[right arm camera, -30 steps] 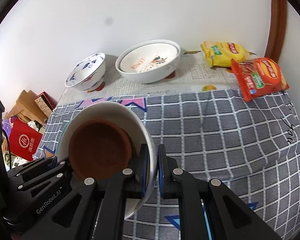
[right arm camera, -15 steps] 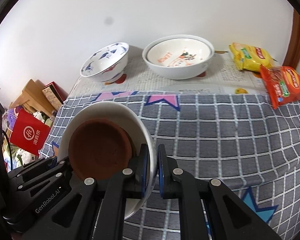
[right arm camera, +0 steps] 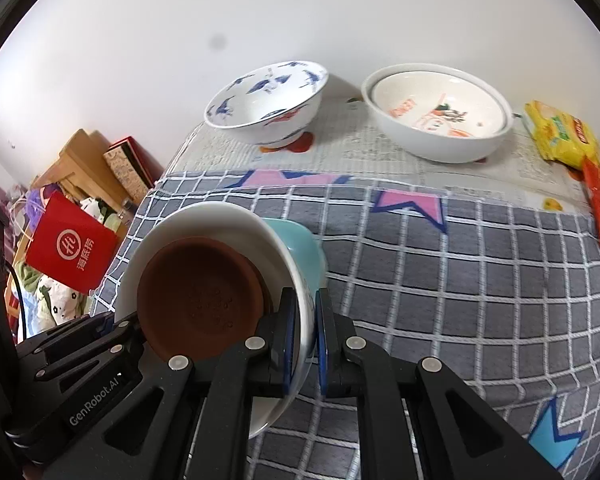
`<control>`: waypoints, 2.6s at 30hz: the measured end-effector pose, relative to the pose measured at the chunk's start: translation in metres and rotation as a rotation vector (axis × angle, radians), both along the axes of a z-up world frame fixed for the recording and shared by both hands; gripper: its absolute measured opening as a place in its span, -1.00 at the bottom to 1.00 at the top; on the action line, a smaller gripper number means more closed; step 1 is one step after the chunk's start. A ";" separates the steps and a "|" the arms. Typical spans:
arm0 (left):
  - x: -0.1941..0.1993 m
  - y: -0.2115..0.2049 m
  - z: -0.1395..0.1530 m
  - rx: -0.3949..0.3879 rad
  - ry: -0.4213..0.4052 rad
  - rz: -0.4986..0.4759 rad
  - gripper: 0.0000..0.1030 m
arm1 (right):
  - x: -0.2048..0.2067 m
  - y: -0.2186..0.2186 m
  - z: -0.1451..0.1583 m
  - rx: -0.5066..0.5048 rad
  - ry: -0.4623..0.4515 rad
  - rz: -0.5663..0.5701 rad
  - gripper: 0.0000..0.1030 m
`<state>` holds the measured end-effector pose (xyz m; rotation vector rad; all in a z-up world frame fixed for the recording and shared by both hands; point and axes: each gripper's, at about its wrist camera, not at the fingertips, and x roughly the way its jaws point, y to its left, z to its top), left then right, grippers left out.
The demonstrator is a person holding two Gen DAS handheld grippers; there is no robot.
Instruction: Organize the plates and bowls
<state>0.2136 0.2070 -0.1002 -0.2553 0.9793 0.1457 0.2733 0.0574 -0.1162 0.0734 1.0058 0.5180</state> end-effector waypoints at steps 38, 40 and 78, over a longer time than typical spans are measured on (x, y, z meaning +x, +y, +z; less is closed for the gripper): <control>0.027 0.033 -0.046 -0.015 0.051 0.044 -0.72 | 0.035 0.042 -0.048 -0.029 0.068 0.106 -0.74; 0.026 0.032 -0.046 -0.013 0.054 0.039 -0.72 | 0.033 0.042 -0.045 -0.037 0.051 0.110 -0.74; -0.144 -0.139 0.066 0.145 -0.228 -0.126 0.44 | -0.173 -0.163 0.066 -0.143 -0.226 -0.180 -0.13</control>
